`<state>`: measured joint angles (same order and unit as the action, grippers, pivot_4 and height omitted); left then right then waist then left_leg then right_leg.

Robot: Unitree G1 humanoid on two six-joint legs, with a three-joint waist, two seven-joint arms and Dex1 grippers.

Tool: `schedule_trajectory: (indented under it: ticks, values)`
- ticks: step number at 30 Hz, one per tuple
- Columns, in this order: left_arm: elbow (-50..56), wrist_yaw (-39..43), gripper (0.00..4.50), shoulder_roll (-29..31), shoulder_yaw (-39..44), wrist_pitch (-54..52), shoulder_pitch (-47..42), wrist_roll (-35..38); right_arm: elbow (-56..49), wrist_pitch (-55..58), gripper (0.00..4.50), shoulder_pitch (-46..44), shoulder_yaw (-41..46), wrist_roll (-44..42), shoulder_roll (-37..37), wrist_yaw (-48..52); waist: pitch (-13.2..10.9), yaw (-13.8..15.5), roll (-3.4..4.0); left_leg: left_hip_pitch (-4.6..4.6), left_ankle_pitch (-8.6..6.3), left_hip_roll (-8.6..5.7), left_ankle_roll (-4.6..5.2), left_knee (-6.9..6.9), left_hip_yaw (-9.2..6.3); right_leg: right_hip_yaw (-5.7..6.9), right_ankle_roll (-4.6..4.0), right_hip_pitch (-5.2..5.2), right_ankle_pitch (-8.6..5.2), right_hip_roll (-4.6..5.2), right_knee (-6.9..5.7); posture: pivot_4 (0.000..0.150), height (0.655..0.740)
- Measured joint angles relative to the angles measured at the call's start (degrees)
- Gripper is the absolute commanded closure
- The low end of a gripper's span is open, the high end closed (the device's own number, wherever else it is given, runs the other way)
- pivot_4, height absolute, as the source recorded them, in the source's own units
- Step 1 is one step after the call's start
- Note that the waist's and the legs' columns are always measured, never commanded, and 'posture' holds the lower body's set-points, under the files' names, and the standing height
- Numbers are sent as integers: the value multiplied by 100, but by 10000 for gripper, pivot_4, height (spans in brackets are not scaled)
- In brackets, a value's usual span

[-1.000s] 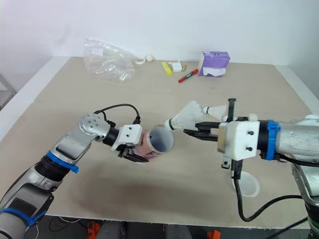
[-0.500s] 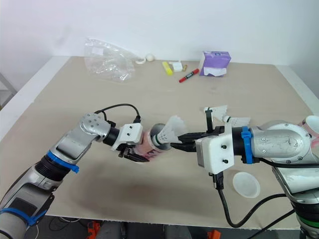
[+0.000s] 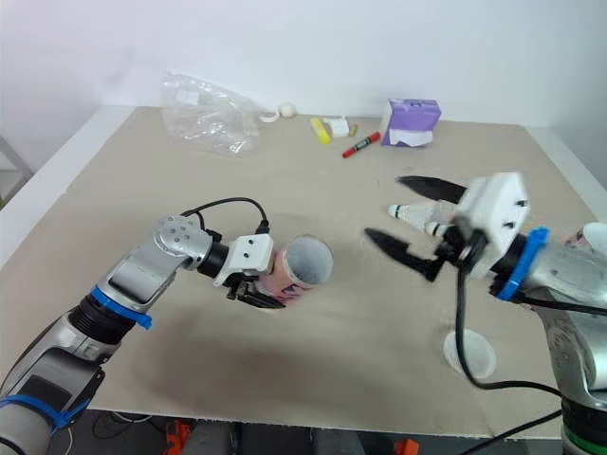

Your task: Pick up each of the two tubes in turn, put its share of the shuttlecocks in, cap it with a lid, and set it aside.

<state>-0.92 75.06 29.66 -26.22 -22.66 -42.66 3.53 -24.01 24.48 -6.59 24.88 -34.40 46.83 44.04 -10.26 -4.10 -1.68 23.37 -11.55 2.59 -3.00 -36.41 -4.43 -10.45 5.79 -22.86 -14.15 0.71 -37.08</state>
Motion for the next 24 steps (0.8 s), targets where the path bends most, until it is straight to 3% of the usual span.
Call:
schedule_trajectory:
  ticks: [9, 24]
  values:
    - [10, -18, 17703, 10, -3, 7, 1, -18, 1257, 101, 747, 73, 301, 446, -785, -1226, 3, -21, 25, -3, 5, -1, 8, 1, 3, -2, -1, 0, 8, 0, 0, 1500, 7400]
    - [95, -82, 17703, 30, 3, -21, 51, -21, 2586, -383, 747, -271, -224, 1008, -1013, -1193, 4, -24, 29, -3, 5, -2, 9, 2, 3, -2, -1, 0, 8, -1, 0, 1500, 7400]
